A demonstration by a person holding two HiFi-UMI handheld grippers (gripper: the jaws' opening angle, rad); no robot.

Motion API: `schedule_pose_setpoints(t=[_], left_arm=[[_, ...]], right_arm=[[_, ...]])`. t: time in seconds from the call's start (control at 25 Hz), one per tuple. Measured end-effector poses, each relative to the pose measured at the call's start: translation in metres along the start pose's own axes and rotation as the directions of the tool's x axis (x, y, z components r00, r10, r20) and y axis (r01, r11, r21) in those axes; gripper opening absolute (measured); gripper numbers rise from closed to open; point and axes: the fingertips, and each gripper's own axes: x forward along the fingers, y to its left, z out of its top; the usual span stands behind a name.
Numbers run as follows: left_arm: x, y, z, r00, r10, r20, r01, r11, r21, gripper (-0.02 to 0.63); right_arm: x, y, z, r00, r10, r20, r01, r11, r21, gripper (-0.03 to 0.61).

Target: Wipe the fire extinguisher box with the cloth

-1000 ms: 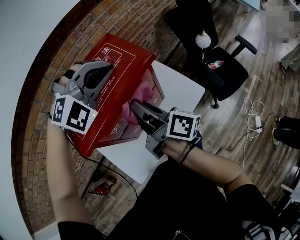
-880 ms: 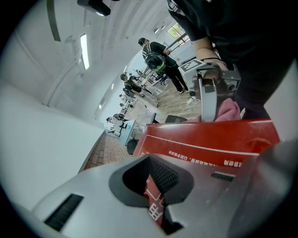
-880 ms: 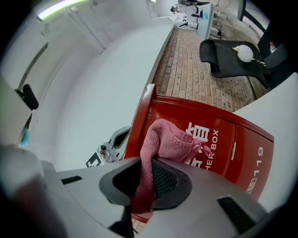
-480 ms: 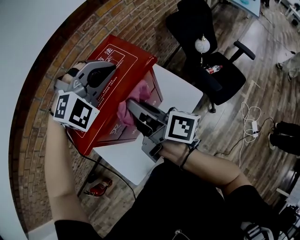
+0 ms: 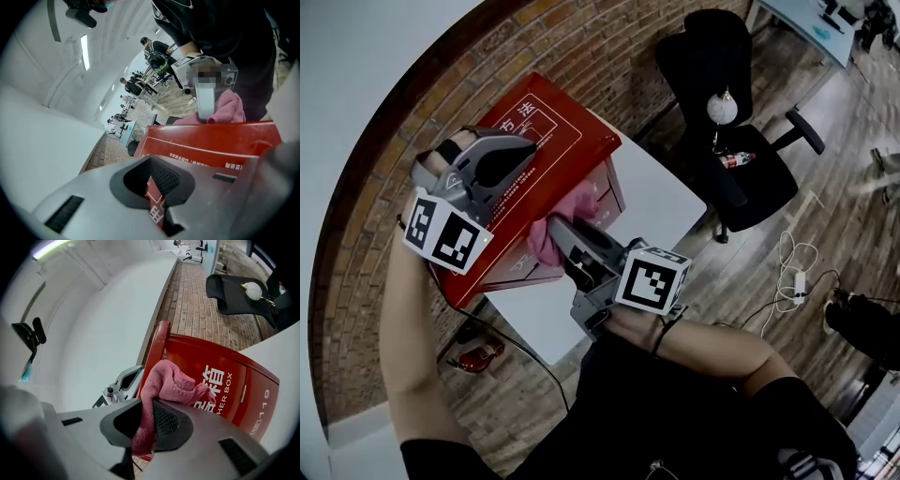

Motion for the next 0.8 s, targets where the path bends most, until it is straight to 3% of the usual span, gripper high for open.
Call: schedule_pose_setpoints(t=[0.8], left_arm=[[0.006, 0.003, -0.004, 1.0, 0.008, -0.021, -0.008, 1.0, -0.012, 0.017]], right_arm=[[0.007, 0.007, -0.026, 0.995, -0.044, 0.092, 0.048, 0.998, -0.04, 0.064]])
